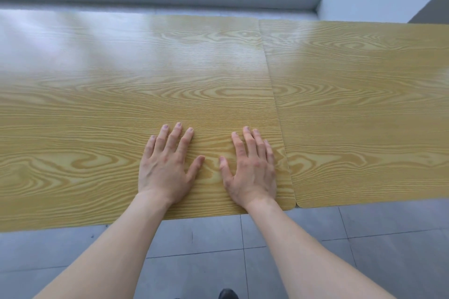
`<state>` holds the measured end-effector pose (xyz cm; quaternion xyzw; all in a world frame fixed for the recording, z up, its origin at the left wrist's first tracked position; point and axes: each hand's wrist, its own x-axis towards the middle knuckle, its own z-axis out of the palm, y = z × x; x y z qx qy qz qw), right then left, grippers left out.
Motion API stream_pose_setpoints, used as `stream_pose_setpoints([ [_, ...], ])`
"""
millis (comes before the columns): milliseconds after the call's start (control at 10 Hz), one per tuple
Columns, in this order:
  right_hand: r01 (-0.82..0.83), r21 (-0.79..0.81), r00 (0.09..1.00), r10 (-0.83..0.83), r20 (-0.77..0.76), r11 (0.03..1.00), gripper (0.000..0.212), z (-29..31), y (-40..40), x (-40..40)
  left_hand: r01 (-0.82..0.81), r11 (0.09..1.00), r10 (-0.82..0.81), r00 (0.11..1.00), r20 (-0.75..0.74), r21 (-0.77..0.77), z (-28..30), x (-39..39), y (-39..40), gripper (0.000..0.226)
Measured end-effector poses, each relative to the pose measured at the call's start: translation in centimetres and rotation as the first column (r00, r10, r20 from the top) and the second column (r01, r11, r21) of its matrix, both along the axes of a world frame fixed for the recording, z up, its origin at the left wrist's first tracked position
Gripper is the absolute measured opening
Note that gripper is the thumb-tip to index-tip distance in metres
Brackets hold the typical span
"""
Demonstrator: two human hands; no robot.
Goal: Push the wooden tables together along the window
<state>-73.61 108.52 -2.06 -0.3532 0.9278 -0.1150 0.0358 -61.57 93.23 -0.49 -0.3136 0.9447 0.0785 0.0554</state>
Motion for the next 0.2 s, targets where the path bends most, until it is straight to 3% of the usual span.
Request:
stream_pose_setpoints([
  [200,-0.15,0.264,0.959,0.076,0.273,0.953,0.067,6.0,-0.1,-0.6,-0.079,0.994,0.073,0.995,0.065,0.082,7.4,2.6,1.5,0.07],
])
